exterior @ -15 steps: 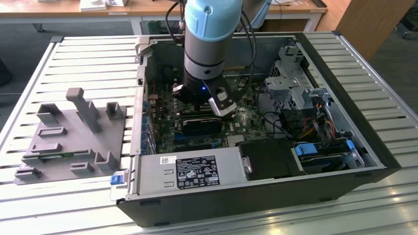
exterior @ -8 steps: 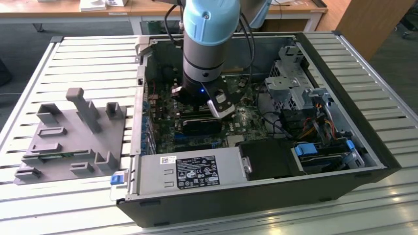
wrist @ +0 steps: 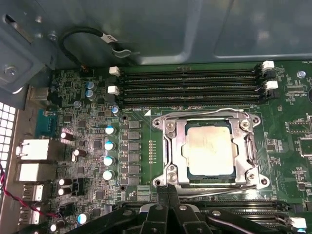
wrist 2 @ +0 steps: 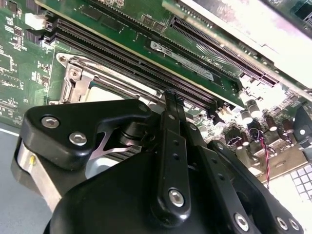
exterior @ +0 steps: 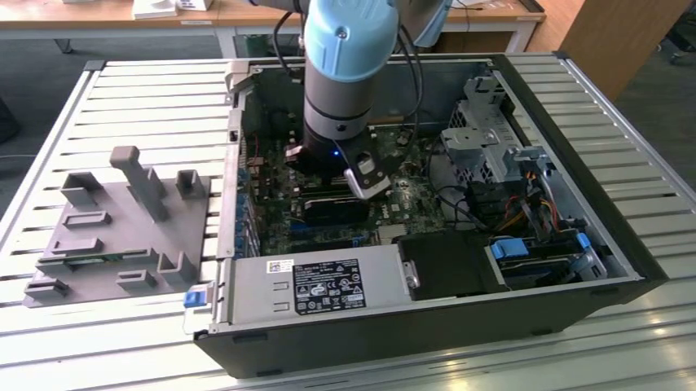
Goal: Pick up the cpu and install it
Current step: 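Install the second cpu locking lever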
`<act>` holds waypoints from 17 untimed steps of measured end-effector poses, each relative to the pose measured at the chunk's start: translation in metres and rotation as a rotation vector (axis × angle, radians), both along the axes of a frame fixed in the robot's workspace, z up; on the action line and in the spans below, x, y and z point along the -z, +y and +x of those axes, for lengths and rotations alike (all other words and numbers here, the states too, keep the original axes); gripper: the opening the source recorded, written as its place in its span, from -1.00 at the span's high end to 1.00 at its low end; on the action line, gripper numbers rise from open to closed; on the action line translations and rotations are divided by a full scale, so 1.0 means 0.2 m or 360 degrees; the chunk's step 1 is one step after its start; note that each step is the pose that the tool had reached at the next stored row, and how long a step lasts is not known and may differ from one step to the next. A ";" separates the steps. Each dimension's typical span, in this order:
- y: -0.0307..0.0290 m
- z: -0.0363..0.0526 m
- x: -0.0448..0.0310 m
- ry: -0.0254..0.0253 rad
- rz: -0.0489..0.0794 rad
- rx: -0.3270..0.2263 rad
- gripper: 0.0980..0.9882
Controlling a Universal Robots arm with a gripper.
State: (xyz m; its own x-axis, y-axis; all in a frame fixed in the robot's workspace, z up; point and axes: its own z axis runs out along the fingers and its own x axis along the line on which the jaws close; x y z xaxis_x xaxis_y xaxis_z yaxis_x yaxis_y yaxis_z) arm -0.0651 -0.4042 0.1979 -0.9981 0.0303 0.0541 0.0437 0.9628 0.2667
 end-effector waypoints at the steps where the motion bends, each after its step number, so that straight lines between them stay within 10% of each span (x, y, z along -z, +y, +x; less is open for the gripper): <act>1: 0.000 -0.001 0.002 -0.00001 0.0002 0.0000 0.98; 17: 0.008 -0.024 0.022 0.00001 0.0027 0.0000 0.98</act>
State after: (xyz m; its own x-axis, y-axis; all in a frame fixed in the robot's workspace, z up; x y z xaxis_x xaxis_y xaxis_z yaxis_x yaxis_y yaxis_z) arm -0.0700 -0.4025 0.1935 -0.9981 0.0294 0.0547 0.0437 0.9580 0.2833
